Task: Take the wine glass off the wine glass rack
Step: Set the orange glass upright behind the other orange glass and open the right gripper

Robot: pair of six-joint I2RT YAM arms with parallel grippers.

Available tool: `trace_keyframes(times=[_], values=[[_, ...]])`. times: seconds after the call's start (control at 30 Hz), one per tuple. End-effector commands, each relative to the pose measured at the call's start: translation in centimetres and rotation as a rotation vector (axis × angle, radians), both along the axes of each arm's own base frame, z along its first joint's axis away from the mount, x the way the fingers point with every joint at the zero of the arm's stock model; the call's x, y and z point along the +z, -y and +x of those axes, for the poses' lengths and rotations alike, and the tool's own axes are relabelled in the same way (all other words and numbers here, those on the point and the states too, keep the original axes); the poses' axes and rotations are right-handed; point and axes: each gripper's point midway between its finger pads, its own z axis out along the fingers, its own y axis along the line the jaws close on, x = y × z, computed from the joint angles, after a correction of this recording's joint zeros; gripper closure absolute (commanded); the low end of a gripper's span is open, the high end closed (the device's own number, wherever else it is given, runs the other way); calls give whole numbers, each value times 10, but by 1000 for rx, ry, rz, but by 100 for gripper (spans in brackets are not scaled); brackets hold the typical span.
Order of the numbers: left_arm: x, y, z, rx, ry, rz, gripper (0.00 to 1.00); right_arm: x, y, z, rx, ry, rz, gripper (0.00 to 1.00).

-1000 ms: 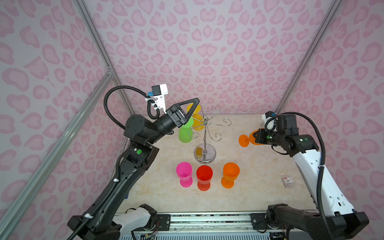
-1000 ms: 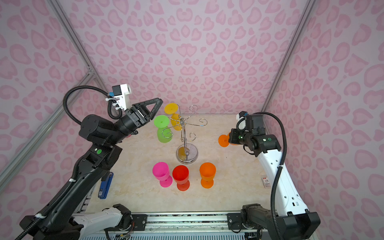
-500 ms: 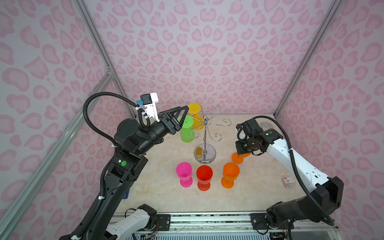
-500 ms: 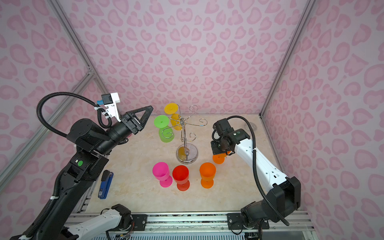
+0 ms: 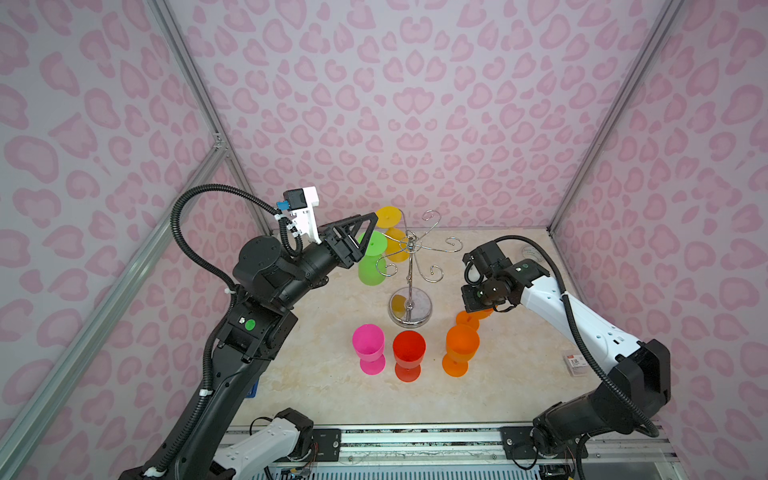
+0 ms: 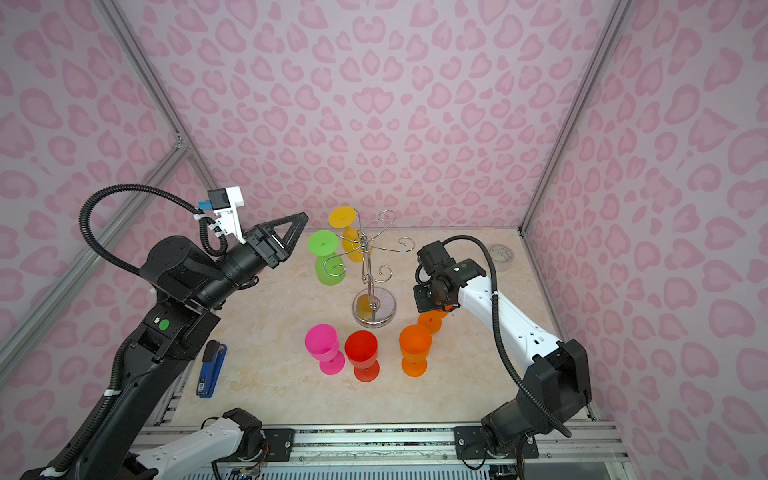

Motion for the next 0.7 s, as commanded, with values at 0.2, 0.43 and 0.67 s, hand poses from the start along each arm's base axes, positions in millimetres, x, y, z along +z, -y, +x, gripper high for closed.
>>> trace_keyframes(times=[0.2,0.43,0.67], values=[[5,0,-1,-3,17,0,38,-10,-12,0,20,-24,13,96],[3,0,-1,-2,10,-2,38,-6,-12,-3,25,-16,20,82],[1,-1,0,0,5,-3,38,5,-15,-6,34,5,54,74]])
